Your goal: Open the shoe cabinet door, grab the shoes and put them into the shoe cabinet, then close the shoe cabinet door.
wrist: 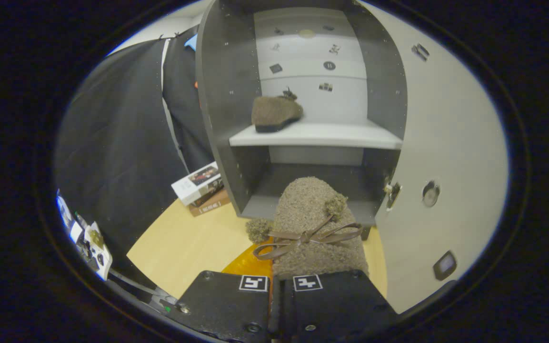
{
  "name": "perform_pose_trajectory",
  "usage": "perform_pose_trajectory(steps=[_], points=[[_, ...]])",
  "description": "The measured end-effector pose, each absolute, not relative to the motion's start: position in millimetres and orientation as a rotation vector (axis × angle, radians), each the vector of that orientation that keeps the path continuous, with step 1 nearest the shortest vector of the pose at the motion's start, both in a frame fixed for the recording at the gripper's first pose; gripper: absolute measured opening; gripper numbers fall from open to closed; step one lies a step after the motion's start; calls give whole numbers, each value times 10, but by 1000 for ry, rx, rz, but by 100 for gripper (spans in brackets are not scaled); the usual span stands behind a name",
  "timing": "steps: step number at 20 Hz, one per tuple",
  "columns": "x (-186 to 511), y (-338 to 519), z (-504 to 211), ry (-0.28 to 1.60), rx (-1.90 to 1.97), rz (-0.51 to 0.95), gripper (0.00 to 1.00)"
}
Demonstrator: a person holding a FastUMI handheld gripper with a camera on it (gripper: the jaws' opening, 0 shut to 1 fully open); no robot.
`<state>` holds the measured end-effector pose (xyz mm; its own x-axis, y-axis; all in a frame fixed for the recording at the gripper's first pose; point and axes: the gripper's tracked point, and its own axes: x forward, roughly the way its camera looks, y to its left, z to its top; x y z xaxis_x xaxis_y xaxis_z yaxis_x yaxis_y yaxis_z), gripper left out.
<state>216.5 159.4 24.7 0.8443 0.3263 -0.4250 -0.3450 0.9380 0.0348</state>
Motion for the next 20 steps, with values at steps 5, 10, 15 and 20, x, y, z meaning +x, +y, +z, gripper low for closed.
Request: perform_pose_trajectory(steps=[5,10,15,20], points=[[2566,1532,1003,290,-77,301,6],[2946,1658,1620,210,-82,278,7],[3508,1874,1914,180,-103,271,7],[4219,1988,1944,201,-88,257,7]])
